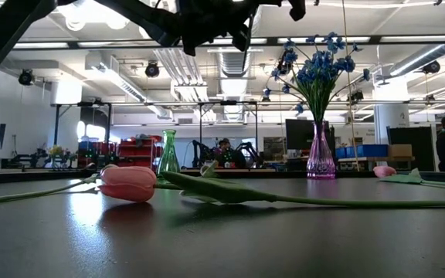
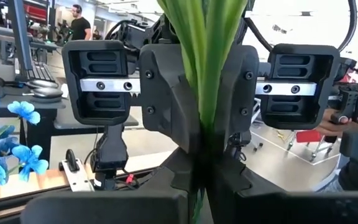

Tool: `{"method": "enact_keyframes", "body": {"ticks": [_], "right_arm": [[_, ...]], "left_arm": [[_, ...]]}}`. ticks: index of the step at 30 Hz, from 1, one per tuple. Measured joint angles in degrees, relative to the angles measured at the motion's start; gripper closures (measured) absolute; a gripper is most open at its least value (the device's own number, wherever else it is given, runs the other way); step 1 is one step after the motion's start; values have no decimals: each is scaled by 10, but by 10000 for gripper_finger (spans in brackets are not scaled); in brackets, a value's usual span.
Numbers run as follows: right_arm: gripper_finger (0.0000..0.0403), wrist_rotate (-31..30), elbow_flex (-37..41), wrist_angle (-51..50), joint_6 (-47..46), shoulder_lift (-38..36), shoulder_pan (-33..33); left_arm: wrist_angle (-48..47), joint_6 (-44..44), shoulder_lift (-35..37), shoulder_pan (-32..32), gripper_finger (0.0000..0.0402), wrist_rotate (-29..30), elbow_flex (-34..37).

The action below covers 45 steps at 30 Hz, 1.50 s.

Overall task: Sort flowers into vase by color
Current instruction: Put the blue flowers into the violet vase

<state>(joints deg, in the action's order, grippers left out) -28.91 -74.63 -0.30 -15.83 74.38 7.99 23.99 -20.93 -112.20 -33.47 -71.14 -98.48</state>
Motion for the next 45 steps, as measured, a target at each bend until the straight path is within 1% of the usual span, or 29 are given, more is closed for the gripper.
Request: {"method": "enact_keyframes", "body": {"ticks": [5, 7, 11, 16, 20, 23, 26, 30, 33, 36, 40, 45], "right_arm": [[389, -9, -6, -2, 24, -5, -1], [389, -12, -15, -2, 39, -6, -1], [390, -14, -37, -4, 69, -8, -1], [390, -24, -65, -19, 114, -11, -1], [390, -25, -99, -57, 153, -18, -1], [390, -32, -121, -108, 173, -26, -1], [390, -26, -137, -168, 191, -28, 0], [390, 44, -161, -251, 202, -22, 27], [390, 87, -162, -297, 213, -16, 62], [390, 143, -162, -338, 230, -11, 102], [390, 239, -161, -360, 266, -8, 159], [390, 319, -160, -381, 312, 13, 210]], "left_arm": [[0, -6, 0, 1, 357, 19, 0], [0, -6, 0, -1, 338, 30, 0], [-3, -6, 0, -6, 297, 32, 0], [-15, -5, 0, -27, 252, 53, 0], [-25, 10, 0, -50, 233, 63, 0], [-35, 10, 0, -72, 231, 63, 0], [-64, 31, 4, -94, 231, 64, 0], [-109, 78, 13, -121, 231, 68, 5], [-149, 123, 31, -140, 234, 92, 19], [-184, 167, 56, -160, 237, 122, 39], [-207, 200, 96, -182, 237, 160, 74], [-207, 214, 165, -204, 238, 215, 141]]}}
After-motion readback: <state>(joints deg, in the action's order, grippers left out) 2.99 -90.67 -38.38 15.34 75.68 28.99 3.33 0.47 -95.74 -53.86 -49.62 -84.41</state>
